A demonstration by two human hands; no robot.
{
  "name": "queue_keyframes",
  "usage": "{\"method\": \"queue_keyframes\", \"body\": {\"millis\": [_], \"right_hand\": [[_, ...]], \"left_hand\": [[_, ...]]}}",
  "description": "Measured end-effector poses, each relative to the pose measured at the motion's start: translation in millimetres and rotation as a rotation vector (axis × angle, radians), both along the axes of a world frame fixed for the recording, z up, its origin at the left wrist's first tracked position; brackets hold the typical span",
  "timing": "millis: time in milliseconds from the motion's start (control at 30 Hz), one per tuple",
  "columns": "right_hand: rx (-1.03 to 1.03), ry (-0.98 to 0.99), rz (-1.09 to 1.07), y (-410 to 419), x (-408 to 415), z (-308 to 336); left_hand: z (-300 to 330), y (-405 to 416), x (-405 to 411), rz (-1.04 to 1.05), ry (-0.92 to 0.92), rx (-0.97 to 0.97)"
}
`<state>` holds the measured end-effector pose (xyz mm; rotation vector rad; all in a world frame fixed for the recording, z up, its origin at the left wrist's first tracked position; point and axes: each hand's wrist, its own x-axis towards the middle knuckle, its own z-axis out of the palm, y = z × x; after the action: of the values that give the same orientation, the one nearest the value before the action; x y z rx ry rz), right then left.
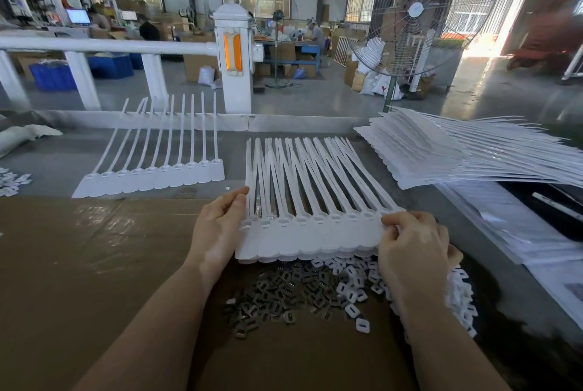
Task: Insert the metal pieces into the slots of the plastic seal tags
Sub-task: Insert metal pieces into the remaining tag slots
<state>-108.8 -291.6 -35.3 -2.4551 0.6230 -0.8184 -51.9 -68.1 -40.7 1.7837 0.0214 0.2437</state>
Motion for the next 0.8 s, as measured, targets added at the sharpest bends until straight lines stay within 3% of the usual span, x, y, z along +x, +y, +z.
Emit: {"method": "queue_keyframes", "body": {"millis": [300,800], "right_hand": [[-0.066,-0.018,-0.021,0.8,1.1,-2.2],[-0.079,-0.051,-0.028,1.5,3.3,-2.8]], "left_hand": [[2.8,-5.1,-2.7,-0.028,-0.080,0.046],[0.9,-2.2,2.7,-0.070,-0.002,-0.112]]}}
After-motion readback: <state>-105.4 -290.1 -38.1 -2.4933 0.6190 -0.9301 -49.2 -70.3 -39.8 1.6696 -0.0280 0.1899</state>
